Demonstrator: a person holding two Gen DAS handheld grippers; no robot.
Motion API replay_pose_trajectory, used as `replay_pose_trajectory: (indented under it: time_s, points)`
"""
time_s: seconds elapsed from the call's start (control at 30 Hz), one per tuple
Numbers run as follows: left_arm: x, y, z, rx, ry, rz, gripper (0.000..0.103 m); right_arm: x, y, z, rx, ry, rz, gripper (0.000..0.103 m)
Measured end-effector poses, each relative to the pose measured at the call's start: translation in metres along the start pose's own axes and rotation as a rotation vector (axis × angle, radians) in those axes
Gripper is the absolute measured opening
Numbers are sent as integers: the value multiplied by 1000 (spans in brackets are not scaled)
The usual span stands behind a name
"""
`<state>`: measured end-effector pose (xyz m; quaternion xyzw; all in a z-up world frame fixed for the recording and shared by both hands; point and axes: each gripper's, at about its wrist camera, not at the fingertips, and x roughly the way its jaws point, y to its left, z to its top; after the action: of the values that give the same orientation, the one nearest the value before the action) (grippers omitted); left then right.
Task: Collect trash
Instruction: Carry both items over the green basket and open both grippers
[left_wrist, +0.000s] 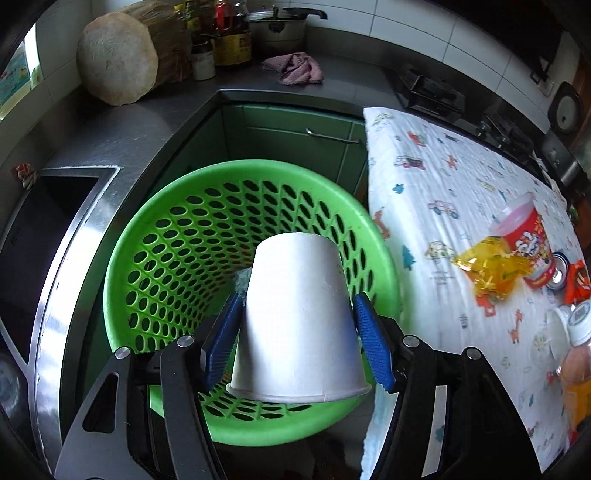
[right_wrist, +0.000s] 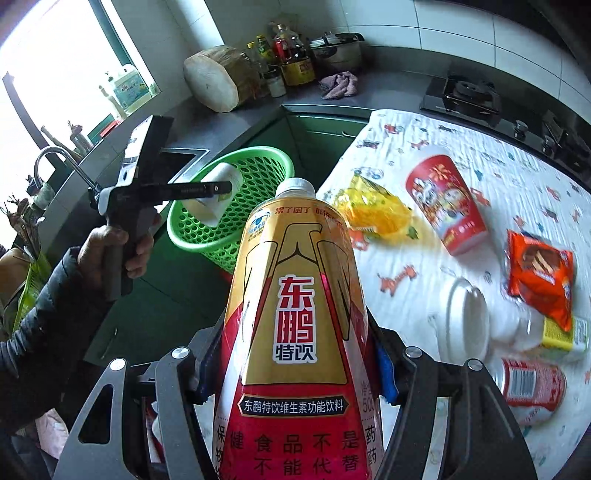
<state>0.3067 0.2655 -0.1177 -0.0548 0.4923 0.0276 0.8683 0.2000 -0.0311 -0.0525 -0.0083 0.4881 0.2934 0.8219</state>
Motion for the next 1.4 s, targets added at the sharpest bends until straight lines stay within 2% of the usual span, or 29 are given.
replay_pose_trajectory:
  time_s: [0.1, 0.17, 0.2, 0.47, 0.83, 0.87, 0.9, 1.0, 1.2, 1.4]
  points:
    - [13, 19, -2, -38, 25, 12, 64, 22, 11, 30, -13, 1, 15, 63]
    - [16, 32, -5, -68, 28, 20, 77, 37, 19, 49, -21, 0, 30, 63]
    - [15, 37, -9, -85, 23, 17, 78, 45, 23, 59, -24, 0, 35, 63]
    - [-9, 81, -27, -175, -17, 3, 79, 111, 63, 119, -63, 24, 59, 63]
    - [-47, 119, -47, -243, -80, 14, 79, 195, 103, 165, -2, 74, 73, 63]
    - [-47, 119, -48, -243, -78, 16, 79, 199, 104, 168, 0, 75, 75, 68]
    - [-46, 119, -48, -242, -76, 17, 79, 200, 105, 169, -3, 72, 75, 74]
    - [-44, 118, -49, -242, -71, 12, 79, 190, 106, 169, -42, 37, 71, 81]
    - [-43, 102, -41, -219, -79, -10, 79, 154, 81, 163, -82, -3, 12, 82]
    - [-41, 71, -29, -158, -83, -36, 79, 108, 19, 152, -71, -29, -102, 84]
